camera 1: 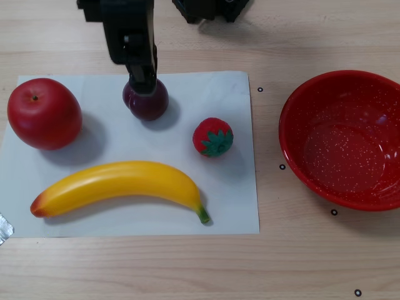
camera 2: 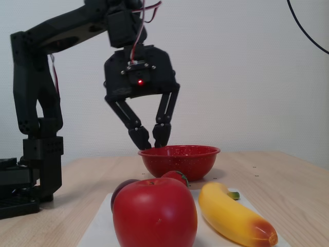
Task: Grasp the banana and put it in the red bowl.
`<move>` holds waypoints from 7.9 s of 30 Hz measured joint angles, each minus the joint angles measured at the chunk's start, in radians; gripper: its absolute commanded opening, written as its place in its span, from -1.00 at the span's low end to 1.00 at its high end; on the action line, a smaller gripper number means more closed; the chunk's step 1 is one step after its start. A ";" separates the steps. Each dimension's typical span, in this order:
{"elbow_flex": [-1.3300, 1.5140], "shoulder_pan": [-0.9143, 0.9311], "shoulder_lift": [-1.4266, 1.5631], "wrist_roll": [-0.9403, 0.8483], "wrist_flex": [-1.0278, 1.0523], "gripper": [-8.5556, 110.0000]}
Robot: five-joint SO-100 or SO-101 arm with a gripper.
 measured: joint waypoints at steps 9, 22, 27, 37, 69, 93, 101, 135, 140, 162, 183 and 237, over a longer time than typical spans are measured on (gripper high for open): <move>-0.282 -0.003 -0.242 -0.015 0.052 -0.50; -0.515 -0.015 -0.511 -0.051 0.005 0.12; -0.586 -0.025 -0.601 -0.051 -0.054 0.13; -0.727 -0.023 -0.746 -0.049 -0.075 0.16; -0.910 0.006 -0.994 -0.061 -0.043 0.26; -0.939 0.015 -1.019 -0.006 -0.012 0.09; -0.953 0.003 -1.019 -0.008 -0.017 -0.28; -0.907 -0.002 -0.927 -0.064 0.173 -0.85; -0.746 -0.009 -0.696 -0.069 0.172 -0.85; -0.164 0.127 0.044 -0.063 0.017 -0.85; -0.351 0.637 0.048 -0.261 0.051 -0.85; 0.120 0.792 0.132 -0.181 -0.488 -0.85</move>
